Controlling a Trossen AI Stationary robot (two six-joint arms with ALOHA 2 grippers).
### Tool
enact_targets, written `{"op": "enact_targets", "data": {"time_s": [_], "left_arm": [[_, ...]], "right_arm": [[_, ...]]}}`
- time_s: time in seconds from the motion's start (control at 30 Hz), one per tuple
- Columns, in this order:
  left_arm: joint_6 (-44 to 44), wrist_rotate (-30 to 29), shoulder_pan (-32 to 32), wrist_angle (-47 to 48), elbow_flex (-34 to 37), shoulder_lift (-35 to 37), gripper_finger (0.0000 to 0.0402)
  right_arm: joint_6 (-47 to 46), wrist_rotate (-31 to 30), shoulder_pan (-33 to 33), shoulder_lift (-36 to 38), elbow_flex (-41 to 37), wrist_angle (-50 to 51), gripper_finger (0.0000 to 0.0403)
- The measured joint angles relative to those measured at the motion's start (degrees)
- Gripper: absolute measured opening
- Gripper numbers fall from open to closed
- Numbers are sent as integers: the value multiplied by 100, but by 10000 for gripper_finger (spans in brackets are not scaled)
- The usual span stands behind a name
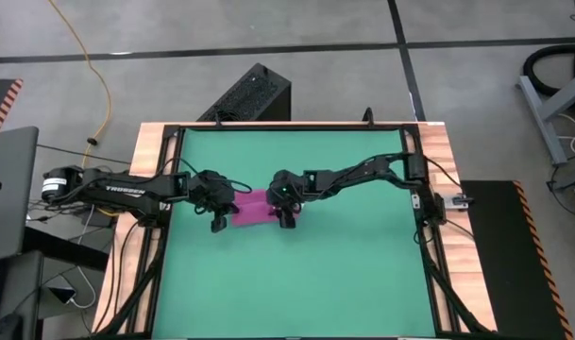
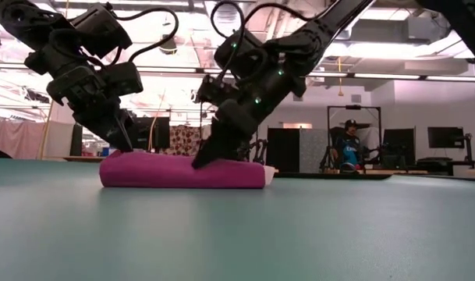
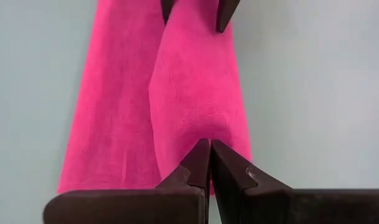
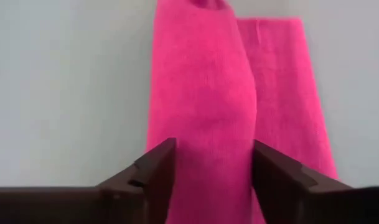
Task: Roll towel into tight, uniform cylinder
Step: Roll the pink towel
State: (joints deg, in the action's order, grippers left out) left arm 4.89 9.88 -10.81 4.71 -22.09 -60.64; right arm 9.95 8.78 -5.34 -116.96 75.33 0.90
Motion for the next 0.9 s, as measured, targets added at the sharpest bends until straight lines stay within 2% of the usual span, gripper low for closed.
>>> {"op": "enact_targets", "data": {"time_s": [0.13,0.33,0.4,0.53,0.63,0.7,0.83,0.9], "left_arm": [[-198,-18,14,-5,-38,0,0],[-502,-353,15,308,-445,0,0],[-688,-471,15,329,-576,1,0],[-1081,-962,15,345,-726,2,0],[-1216,-1048,15,260,-793,2,0],[-1278,-945,15,6,-779,-13,0],[-1537,-300,15,-358,-774,-278,0],[-1597,-223,22,-524,-772,-526,0]], "right_arm": [[34,6,30,17,9,145,154],[1,9,83,12,2,227,39],[-2,11,118,12,2,278,15],[-81,-7,194,12,2,367,19],[-81,-13,247,12,2,405,17],[-23,-24,297,12,2,409,13],[0,-166,400,12,2,432,12],[0,-180,428,12,2,444,12]]}}
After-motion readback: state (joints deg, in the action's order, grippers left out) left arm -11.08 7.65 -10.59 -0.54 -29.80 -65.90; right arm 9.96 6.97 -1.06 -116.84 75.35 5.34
